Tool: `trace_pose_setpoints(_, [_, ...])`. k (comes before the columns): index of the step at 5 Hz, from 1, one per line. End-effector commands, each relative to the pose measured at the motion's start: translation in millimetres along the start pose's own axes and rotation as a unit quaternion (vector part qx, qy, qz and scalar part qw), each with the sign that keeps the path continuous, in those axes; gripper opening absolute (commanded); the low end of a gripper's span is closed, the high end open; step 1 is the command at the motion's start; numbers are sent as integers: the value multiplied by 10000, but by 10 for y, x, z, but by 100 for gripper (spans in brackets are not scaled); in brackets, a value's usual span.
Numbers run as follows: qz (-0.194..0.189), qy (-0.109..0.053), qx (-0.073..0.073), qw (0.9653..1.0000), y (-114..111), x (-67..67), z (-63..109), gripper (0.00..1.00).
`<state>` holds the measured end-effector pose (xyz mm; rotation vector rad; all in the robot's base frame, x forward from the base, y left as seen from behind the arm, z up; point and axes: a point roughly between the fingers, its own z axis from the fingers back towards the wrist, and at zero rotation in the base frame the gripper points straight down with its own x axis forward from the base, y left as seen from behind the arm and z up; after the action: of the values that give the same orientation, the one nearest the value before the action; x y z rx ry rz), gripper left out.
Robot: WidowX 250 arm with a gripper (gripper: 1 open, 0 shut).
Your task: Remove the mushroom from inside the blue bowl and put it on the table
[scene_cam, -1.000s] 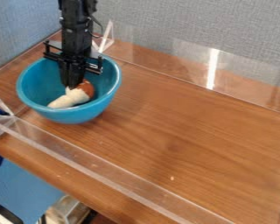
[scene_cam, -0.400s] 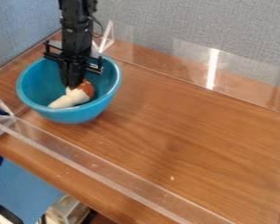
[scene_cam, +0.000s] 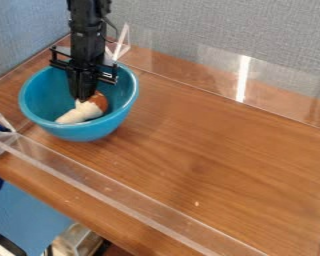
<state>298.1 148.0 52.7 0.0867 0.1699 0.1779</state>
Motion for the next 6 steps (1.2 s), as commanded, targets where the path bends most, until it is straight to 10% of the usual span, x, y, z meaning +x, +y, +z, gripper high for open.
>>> trace_pose_setpoints(1, [33,-414,91,9991,17,42,286,0])
trace_pose_setpoints(6, [106,-438,53,9990,11,42,338,0])
